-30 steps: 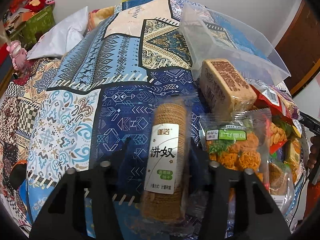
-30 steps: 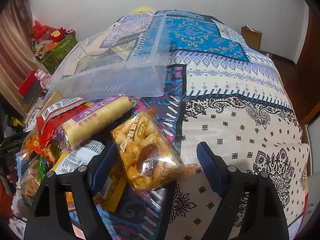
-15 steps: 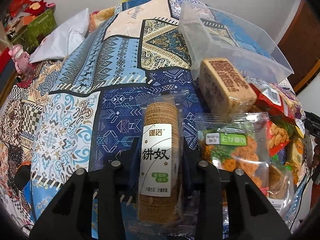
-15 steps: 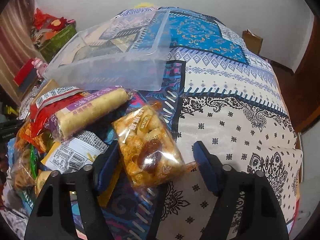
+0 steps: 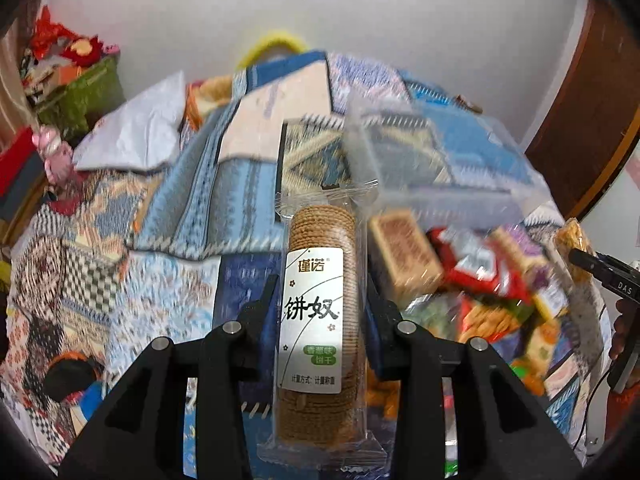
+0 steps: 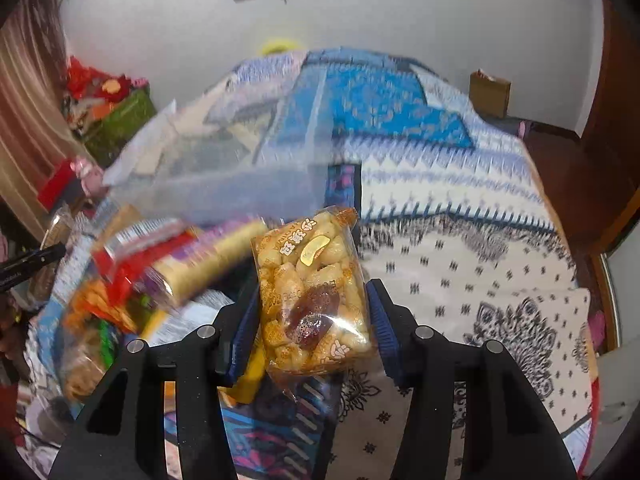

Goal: Organize snacks
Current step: 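Lift both snacks and lower them into the clear plastic box, opening both tools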

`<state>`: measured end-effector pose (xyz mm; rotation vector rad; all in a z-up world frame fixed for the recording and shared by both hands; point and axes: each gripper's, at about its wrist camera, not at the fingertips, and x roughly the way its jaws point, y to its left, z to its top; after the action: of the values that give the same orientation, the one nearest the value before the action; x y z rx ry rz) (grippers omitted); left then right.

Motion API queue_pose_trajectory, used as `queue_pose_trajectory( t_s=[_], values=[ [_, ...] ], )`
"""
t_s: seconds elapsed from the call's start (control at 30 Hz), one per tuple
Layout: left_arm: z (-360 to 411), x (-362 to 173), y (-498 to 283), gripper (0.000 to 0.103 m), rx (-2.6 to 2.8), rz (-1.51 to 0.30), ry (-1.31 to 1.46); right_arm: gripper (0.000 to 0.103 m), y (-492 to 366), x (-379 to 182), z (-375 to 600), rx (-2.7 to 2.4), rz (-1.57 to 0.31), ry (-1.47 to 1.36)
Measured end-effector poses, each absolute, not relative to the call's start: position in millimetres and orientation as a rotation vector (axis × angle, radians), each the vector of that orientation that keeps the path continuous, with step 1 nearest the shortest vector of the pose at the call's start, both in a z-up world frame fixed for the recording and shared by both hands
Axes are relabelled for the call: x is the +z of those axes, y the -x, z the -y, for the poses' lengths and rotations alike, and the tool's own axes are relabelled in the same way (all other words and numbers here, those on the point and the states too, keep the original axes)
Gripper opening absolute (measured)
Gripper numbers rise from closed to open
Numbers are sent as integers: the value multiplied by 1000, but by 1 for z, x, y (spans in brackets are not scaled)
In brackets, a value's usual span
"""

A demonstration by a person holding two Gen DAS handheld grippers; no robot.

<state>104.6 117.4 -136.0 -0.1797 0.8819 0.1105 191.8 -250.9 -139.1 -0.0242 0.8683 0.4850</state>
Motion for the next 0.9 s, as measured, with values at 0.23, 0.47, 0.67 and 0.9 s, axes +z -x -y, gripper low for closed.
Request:
queue_pose_trajectory(
  t_s=[0.23,0.47,0.67,0.9],
  values=[
    [-103,-102,-130,37,54,-802,175,49,-197,-107,242,507,-780,-13],
    [-86,-83,-163,37,12,-766,163,49,-214,-91,225,531,-737,-54],
    [-69,-82,-197,37,1,-770,135,49,-234,-83,205,550,-708,-74],
    [-58,-93,-232,37,-8,-789,124,49,-261,-91,182,559,-724,-80]
  ],
)
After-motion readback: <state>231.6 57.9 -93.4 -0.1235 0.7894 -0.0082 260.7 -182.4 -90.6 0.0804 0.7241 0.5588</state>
